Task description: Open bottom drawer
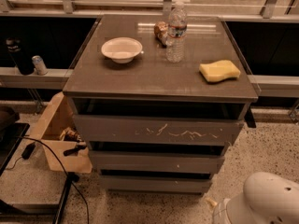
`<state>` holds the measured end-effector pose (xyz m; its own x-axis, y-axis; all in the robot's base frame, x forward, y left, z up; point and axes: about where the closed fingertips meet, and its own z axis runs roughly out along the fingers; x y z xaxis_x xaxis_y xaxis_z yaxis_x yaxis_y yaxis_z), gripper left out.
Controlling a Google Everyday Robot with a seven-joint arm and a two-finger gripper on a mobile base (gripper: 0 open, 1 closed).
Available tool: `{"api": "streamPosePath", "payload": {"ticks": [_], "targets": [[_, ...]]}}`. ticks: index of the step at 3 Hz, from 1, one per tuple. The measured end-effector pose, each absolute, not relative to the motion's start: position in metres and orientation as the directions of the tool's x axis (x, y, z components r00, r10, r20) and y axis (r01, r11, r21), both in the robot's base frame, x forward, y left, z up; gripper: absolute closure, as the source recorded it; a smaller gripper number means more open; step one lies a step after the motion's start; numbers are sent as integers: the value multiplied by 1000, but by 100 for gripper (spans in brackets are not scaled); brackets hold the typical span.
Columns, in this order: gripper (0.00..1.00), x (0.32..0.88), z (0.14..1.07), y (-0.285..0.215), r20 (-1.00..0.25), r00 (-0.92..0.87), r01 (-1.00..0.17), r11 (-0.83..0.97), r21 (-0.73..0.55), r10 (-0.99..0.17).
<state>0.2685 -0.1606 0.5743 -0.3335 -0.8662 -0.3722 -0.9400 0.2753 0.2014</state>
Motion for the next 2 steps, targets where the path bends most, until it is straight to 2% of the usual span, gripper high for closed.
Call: {"api": "streamPosePath", "payload": {"ticks": [1,2], "targets": [[0,281,533,-148,-422,-270,-962,223,157,-866],[0,280,532,-148,-420,-266,-963,225,145,-868]]}}
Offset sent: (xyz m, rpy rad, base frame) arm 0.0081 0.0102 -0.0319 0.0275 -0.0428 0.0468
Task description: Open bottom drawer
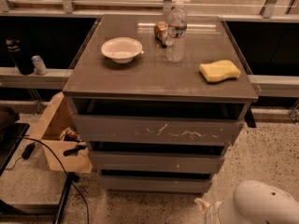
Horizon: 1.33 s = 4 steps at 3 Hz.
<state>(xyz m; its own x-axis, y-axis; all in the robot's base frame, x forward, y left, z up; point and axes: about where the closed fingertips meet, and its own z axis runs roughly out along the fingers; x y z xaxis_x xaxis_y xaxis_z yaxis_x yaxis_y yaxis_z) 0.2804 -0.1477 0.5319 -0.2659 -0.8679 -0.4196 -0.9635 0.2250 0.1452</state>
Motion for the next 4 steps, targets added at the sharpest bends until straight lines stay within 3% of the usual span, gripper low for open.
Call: {"api": "streamPosePath", "payload": {"ticks": [4], "targets": [[0,294,520,-136,-396,-66,-960,167,-226,-916]]}}
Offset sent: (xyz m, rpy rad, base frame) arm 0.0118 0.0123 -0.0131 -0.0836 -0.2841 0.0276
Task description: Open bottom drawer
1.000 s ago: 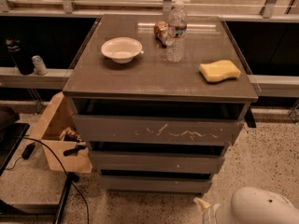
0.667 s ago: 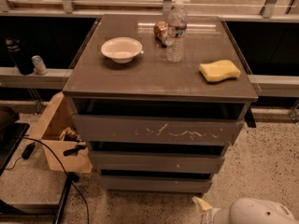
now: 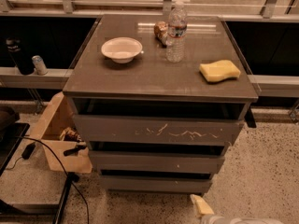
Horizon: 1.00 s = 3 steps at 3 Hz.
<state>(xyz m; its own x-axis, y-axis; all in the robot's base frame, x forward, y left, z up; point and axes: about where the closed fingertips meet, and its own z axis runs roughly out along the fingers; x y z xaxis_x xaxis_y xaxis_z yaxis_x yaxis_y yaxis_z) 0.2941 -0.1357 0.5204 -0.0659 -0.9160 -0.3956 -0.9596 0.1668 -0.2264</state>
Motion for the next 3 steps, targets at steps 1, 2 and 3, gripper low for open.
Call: {"api": "streamPosePath", "payload": {"ticks": [1,2,3], "targets": [[0,311,516,-140,-379,-41,-947,157,-280,-924],[0,375,481,-153,-336,-57,-955,149,-255,-940],[0,374,472,-153,-333,-53,-958,142,-249,-941]]}}
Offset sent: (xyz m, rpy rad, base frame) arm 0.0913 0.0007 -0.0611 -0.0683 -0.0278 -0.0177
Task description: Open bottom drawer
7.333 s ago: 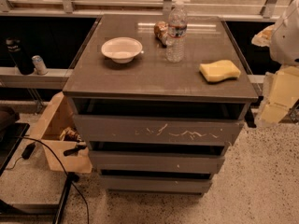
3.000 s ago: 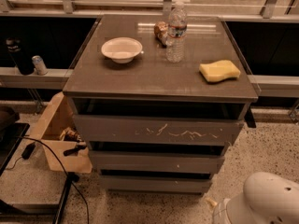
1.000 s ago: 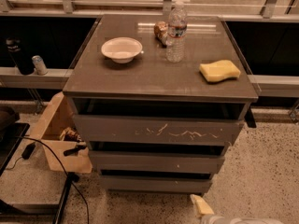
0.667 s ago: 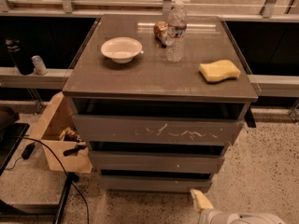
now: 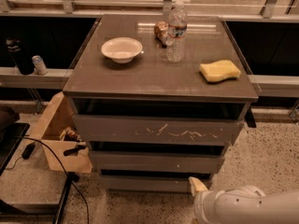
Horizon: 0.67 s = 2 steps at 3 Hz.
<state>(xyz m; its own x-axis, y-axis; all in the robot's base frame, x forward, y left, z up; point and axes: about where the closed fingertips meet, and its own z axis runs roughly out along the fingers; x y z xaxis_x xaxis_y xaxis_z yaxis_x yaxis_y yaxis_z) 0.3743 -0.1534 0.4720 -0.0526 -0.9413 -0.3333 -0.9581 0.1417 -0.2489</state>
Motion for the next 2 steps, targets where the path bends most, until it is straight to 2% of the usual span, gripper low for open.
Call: {"api": "streamPosePath", "payload": {"ticks": [2], "targets": [[0,370,418,-156,-346,-79,-967,157,-202,-935]]}}
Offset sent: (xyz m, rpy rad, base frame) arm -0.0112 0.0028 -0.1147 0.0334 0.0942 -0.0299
